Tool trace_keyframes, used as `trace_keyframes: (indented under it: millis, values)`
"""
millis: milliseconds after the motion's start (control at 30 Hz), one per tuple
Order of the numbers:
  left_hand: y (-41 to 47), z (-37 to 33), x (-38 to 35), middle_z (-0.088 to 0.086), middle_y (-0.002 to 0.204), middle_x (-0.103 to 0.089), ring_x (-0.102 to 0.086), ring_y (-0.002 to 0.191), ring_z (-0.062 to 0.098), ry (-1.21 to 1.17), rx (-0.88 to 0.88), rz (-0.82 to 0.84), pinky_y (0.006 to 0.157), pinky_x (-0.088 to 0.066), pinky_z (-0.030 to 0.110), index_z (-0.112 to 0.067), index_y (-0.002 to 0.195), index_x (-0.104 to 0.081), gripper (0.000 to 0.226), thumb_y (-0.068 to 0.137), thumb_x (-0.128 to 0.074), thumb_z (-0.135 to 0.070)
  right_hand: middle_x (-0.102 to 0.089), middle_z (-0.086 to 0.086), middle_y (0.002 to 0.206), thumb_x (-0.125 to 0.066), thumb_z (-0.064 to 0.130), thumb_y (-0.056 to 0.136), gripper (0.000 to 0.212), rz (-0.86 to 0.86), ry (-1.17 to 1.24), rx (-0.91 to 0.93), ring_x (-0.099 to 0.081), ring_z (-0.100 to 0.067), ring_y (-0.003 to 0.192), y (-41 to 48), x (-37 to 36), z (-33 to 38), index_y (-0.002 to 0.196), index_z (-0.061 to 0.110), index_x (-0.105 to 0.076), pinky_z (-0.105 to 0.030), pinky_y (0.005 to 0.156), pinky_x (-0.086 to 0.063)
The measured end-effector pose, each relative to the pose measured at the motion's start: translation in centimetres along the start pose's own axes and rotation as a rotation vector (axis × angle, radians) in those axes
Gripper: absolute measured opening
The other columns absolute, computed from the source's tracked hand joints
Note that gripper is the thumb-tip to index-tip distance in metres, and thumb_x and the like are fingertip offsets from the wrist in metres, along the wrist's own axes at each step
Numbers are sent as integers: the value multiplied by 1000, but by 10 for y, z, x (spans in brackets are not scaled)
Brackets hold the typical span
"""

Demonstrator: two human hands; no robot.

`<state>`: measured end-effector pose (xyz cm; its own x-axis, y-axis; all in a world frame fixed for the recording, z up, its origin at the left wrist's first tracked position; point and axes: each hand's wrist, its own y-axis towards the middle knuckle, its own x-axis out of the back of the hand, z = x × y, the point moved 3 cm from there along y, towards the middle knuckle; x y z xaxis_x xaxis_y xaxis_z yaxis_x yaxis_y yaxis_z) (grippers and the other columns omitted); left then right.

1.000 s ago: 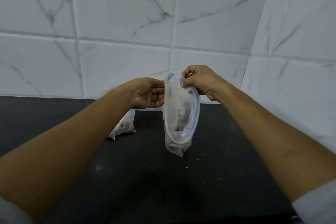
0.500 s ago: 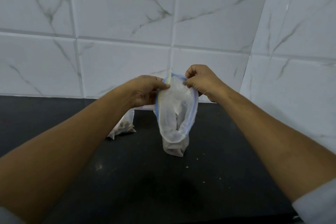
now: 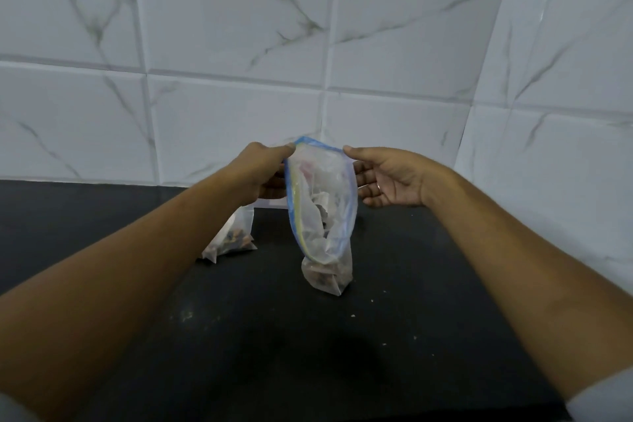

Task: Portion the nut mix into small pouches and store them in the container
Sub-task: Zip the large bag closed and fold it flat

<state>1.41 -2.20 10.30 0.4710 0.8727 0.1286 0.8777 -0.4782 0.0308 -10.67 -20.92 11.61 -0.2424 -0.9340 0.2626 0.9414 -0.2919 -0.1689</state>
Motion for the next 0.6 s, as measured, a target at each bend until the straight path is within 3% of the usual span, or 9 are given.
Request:
trace_keyframes:
  millis: [100,167,233,333,433,600]
  values:
    - [-2,1,-5,9,92,-73,-71,72,18,-200,46,179,60,-61,28,-6,102,-68,22,102,-61,-26,-72,-14,107,-72,26,92,19,142,197,71,-71,-24,90,-5,1,-6,103,10,-71,-38,82,-62]
    - [-5,1,-7,10,105,-74,-72,80,18,-231,21,275,73,-63,30,-6,111,-70,17,99,-63,-17,-70,-16,120,-71,14,90,24,205,281,118,-69,-27,104,-8,2,-9,113,8,-72,-39,88,-61]
    - [-9,4,-9,8,114,-74,-73,89,19,-161,-28,356,81,-63,35,-13,121,-69,25,97,-63,-11,-70,-15,123,-68,7,91,39,245,300,147,-68,-25,106,-10,2,-13,130,7,-67,-37,88,-61]
    - [-18,10,-11,8,123,-72,-73,99,23,-71,-62,462,81,-61,39,-29,137,-61,52,92,-68,-3,-70,-12,121,-66,4,92,46,257,313,171,-68,-22,101,-11,0,-18,138,11,-62,-38,94,-58]
    - [-21,13,-14,11,125,-71,-72,100,26,-43,-72,501,78,-60,37,-34,143,-54,67,89,-70,2,-72,-10,115,-68,5,89,50,248,356,179,-72,-19,92,-11,-3,-19,138,10,-61,-35,86,-63]
    - [-19,12,-12,15,109,-72,-70,90,30,80,-125,221,69,-64,41,-28,140,-56,69,84,-69,10,-71,-10,91,-65,-3,90,22,15,348,172,-65,-12,62,-12,-6,-13,108,10,-66,-20,48,-52]
